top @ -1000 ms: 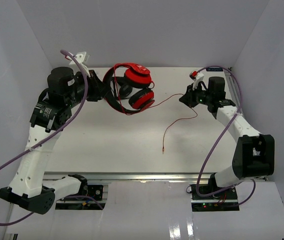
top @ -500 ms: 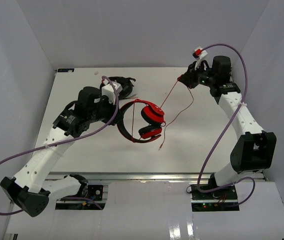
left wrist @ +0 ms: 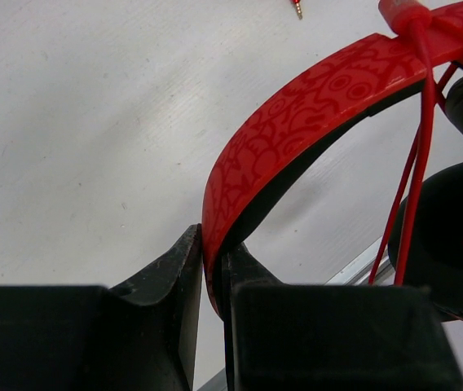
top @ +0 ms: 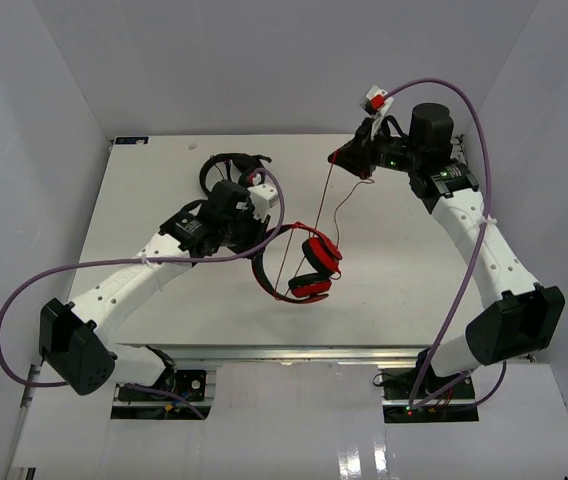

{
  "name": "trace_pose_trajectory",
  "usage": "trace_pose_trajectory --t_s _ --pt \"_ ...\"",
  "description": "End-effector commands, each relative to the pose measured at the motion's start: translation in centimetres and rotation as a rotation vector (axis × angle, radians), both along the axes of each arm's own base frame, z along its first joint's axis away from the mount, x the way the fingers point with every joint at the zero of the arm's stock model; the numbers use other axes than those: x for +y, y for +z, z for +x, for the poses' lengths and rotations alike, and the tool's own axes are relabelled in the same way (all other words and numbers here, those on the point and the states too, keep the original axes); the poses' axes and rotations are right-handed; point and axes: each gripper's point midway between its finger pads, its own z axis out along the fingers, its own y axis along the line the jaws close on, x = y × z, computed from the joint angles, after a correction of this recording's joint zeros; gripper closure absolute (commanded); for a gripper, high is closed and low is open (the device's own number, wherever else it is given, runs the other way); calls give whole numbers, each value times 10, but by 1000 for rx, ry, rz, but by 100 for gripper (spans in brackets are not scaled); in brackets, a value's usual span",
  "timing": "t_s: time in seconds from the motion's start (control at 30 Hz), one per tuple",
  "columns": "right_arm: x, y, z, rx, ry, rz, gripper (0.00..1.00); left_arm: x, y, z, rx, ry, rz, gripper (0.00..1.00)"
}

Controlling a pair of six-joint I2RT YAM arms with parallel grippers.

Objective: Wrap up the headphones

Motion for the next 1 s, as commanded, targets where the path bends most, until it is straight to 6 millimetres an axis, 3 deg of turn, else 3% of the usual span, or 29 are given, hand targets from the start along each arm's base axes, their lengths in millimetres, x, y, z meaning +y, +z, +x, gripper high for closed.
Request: trace_pose_trajectory --t_s 0.0,0.07,0.23,0.47,0.77,0.97 --pt "11 43 -40 -160 71 16 92 -3 13 8 -27 22 3 100" --pt "18 35 -57 -165 112 1 92 -6 15 16 -27 45 4 100" --pt "26 13 -64 -149 120 -42 92 -19 16 20 -1 28 -15 100" --pt "19 3 -36 -122 -24 -70 92 -38 21 11 24 -58 -59 100" --pt "12 9 -3 -87 -203 -38 92 -52 11 -2 61 -117 -79 100" --pt "16 3 -1 -51 -225 -16 92 -57 8 -2 68 -131 -89 100"
